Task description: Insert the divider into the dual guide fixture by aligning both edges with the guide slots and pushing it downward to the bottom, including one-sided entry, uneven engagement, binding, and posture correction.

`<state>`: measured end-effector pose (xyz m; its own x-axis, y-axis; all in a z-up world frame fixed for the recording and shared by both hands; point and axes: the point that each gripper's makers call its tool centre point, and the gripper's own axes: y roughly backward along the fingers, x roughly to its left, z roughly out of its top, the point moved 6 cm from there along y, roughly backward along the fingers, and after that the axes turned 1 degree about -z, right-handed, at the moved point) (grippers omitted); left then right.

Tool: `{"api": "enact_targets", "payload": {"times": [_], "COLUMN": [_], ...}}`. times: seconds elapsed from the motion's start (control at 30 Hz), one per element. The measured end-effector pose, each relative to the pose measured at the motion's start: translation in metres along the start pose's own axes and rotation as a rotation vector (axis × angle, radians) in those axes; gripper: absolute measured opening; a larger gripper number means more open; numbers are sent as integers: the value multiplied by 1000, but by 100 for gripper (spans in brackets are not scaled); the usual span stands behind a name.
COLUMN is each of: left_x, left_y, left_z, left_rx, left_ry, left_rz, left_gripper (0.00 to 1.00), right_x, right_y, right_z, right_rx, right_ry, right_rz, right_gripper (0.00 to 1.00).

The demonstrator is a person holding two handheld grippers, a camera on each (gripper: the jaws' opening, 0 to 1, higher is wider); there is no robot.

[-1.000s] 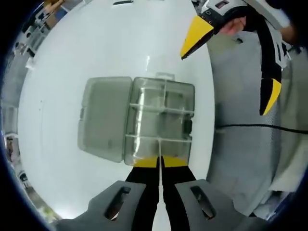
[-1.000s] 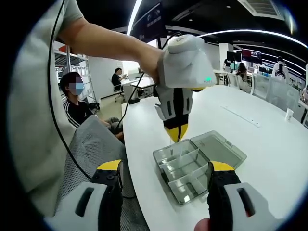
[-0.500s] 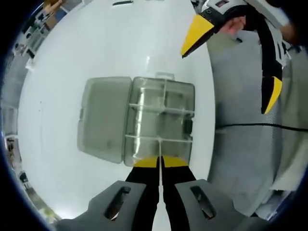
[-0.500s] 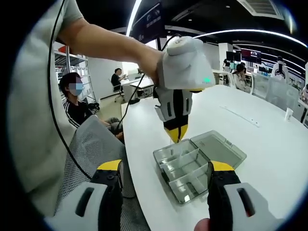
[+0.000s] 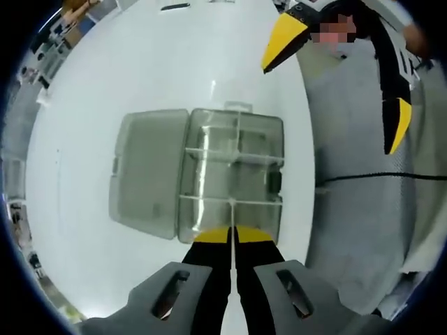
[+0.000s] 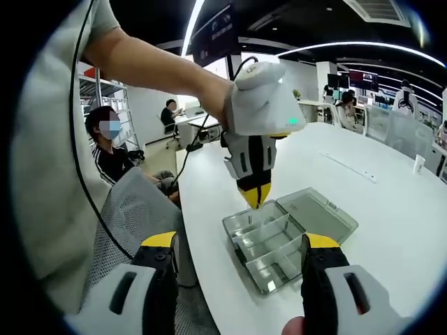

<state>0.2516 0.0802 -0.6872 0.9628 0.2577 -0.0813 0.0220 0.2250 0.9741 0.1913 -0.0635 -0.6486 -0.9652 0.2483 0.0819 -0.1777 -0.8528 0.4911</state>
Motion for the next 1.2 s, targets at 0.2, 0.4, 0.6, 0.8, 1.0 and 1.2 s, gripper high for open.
{"api": "enact_targets", "payload": {"times": [0.2, 0.4, 0.6, 0.8, 1.0, 1.2], "left_x": [1, 0, 1, 1, 0, 0], "left_y": [-2, -5, -9, -13, -18, -20], "left_z": [-2, -3, -4, -5, -7, -8], "left_rx": [-7, -9, -11, -9, -4, -1], "left_ry": [3, -9, -11, -15, -19, -21], "left_rz": [-3, 1, 2, 5, 8, 11], "left_gripper": [0, 0, 0, 0, 0, 0], "right_x": [1, 1, 0, 1, 0, 0], "right_y": [-1, 0, 0, 0, 1, 1], "right_z": [0, -1, -1, -1, -1, -2], "right_rx": [-2, 0, 0, 0, 0, -1], "right_ry": [-3, -5, -7, -7, -8, -11], "right_rz": [2, 3, 2, 3, 2, 1], "right_gripper": [69, 69, 69, 69, 70, 70]}}
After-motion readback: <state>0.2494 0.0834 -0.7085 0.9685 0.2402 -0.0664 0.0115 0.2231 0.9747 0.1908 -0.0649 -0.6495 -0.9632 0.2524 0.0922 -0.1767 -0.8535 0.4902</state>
